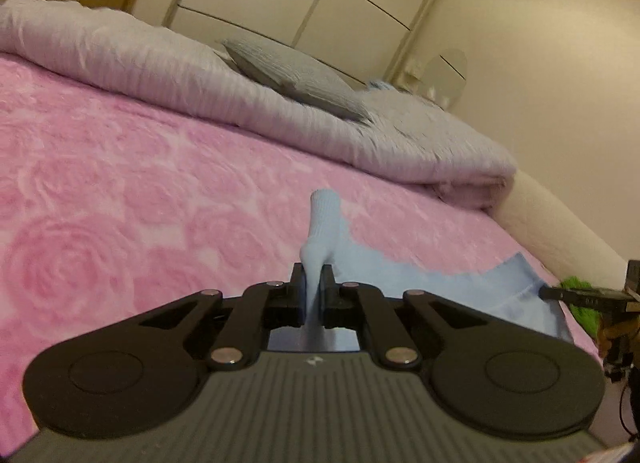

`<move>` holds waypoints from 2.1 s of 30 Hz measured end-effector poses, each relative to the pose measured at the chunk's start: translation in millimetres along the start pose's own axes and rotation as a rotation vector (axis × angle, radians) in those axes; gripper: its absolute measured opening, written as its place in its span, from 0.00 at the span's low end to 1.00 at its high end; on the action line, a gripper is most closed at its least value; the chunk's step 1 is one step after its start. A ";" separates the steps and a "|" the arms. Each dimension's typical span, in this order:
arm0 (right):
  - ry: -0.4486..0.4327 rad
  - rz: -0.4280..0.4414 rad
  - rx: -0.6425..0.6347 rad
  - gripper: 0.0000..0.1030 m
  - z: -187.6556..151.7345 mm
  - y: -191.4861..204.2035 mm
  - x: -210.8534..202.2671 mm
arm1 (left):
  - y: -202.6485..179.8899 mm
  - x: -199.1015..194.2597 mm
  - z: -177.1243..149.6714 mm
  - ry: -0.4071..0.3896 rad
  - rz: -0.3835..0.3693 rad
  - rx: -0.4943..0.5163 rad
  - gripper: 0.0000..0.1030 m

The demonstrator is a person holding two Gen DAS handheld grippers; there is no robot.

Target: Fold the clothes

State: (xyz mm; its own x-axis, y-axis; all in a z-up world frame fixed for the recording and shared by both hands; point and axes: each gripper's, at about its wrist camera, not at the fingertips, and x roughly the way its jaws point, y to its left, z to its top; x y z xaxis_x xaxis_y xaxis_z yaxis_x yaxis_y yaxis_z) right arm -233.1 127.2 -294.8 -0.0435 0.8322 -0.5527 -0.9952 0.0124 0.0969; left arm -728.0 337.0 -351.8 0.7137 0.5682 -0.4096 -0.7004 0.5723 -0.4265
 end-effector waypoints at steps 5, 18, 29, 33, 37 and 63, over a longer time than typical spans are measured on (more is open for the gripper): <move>0.025 -0.022 0.015 0.07 1.4 -2.8 38.2 | 11.3 20.2 -4.1 0.016 0.045 -0.018 0.03; 0.140 -0.051 0.068 0.08 -12.4 -16.9 105.9 | 34.2 66.7 -14.6 0.159 0.152 -0.046 0.07; 0.008 -0.119 0.412 0.50 -28.8 -51.6 4.1 | 32.9 -48.0 -26.0 0.060 0.242 -0.230 0.22; -0.022 -0.031 0.575 0.50 -72.9 -41.5 -52.1 | 15.1 -90.5 -53.6 0.059 0.192 -0.339 0.29; -0.008 0.000 0.691 0.50 -110.4 -28.5 -71.2 | 7.7 -102.1 -86.8 0.069 0.139 -0.471 0.30; -0.019 -0.278 0.468 0.10 -77.0 18.8 -75.3 | -51.9 -114.7 -66.0 0.001 0.415 -0.115 0.10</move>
State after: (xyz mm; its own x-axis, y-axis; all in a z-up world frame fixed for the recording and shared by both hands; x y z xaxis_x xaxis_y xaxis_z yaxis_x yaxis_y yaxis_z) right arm -255.2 22.1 -315.1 0.2219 0.7721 -0.5955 -0.8234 0.4755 0.3097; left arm -773.0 203.1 -335.9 0.3719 0.7359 -0.5658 -0.9226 0.2256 -0.3130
